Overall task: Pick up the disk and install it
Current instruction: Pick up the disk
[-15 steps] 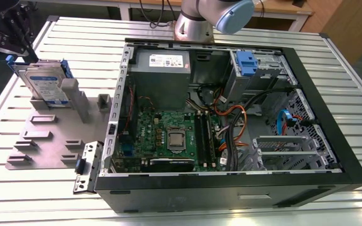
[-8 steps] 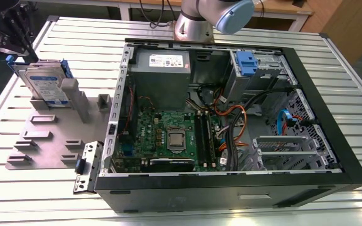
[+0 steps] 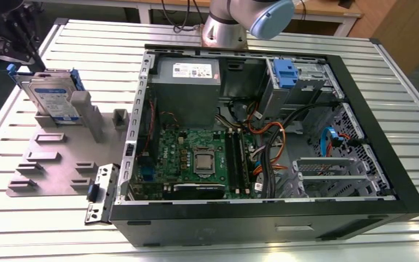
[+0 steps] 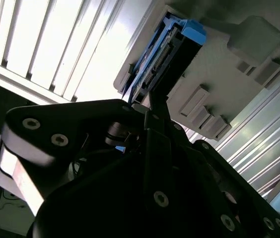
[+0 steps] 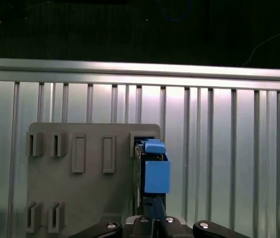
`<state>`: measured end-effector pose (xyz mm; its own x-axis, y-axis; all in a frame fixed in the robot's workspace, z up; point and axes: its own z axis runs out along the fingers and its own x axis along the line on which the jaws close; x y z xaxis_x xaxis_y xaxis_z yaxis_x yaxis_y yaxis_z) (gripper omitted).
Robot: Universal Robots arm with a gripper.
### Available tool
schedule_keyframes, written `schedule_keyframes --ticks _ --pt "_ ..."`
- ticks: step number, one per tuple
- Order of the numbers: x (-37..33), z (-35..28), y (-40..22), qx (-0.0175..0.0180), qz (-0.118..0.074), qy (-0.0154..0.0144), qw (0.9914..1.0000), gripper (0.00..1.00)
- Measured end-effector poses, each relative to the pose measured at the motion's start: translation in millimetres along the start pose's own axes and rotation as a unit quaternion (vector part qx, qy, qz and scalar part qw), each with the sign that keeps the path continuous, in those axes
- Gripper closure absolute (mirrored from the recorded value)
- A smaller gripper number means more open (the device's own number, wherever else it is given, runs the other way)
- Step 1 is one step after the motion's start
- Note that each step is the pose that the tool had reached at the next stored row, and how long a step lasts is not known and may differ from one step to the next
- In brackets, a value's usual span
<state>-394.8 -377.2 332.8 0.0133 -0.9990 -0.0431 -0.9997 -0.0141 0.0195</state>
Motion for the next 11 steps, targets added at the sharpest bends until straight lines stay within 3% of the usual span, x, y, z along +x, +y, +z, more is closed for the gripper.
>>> schedule_keyframes --ticks 11 --pt "0.1 1.0 -3.7 0.0003 0.008 -0.0002 0.99997 0.89"
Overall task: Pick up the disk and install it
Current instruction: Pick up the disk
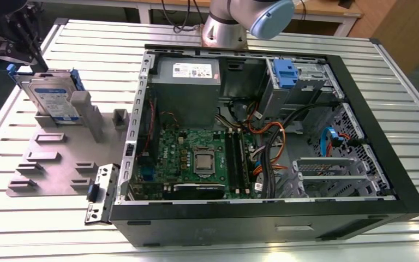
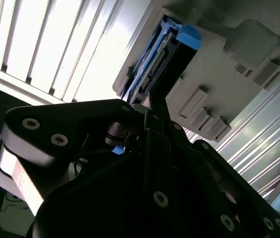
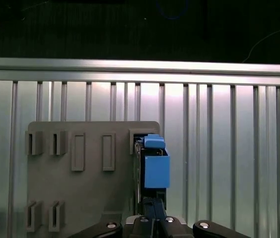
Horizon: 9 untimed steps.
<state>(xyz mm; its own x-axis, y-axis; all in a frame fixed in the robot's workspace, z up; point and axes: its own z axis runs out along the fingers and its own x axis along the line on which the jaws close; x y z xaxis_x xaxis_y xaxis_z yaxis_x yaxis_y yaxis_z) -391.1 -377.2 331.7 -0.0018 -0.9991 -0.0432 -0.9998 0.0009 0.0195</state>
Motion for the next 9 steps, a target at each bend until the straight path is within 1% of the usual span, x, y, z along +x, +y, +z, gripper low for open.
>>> schedule_keyframes --ticks 8,9 --pt "0.0 0.1 0.0 0.0 0.0 0.0 1.0 0.89" --pt "0.0 0.1 0.0 0.0 0.0 0.0 1.0 0.88"
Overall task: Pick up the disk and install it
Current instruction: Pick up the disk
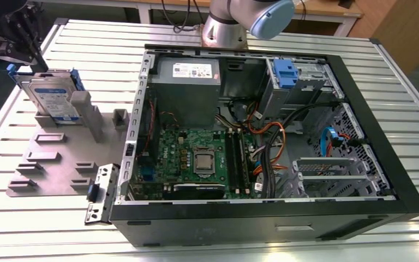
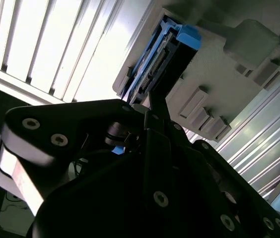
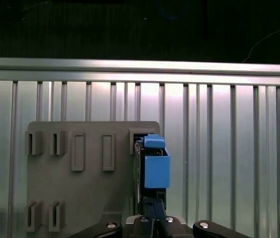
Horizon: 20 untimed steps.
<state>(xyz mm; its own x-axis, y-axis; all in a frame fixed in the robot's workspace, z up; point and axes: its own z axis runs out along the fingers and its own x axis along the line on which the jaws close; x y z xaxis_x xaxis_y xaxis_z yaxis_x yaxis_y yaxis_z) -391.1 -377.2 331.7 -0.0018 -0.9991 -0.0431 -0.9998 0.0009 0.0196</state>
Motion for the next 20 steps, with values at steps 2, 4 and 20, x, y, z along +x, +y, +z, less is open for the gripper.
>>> schedule_keyframes --ticks 2,4,20 --pt "0.0 0.0 0.0 0.0 0.0 0.0 1.0 0.83" --pt "0.0 0.0 0.0 0.0 0.0 0.0 1.0 0.76" --pt "0.5 10.1 -0.2 0.0002 0.0 0.0 1.0 0.47"
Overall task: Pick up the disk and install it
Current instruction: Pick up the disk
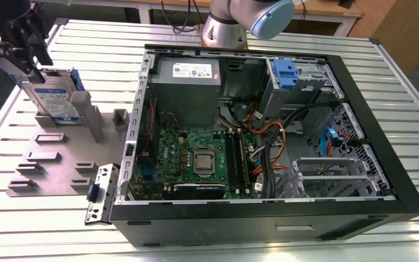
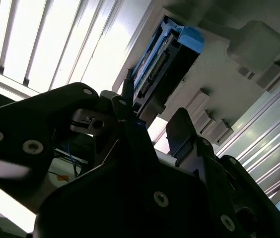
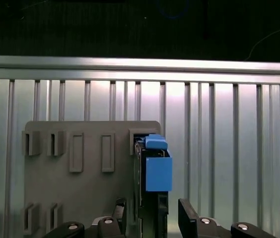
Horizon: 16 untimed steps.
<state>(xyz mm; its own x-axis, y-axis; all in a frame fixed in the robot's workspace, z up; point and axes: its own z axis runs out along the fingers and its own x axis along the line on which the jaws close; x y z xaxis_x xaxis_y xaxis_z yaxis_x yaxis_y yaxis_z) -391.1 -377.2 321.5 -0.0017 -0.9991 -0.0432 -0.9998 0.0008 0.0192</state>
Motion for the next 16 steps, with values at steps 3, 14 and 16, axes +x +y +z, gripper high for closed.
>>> schedule_keyframes --ticks 3,14,16 --pt "0.2 5.4 -0.1 -0.0001 0.0 0.0 1.0 0.47" --pt "0.9 21.3 -0.4 -0.0001 0.0 0.0 1.0 0.47" --pt "0.9 21.4 -0.4 -0.0001 0.0 0.0001 1.0 0.47"
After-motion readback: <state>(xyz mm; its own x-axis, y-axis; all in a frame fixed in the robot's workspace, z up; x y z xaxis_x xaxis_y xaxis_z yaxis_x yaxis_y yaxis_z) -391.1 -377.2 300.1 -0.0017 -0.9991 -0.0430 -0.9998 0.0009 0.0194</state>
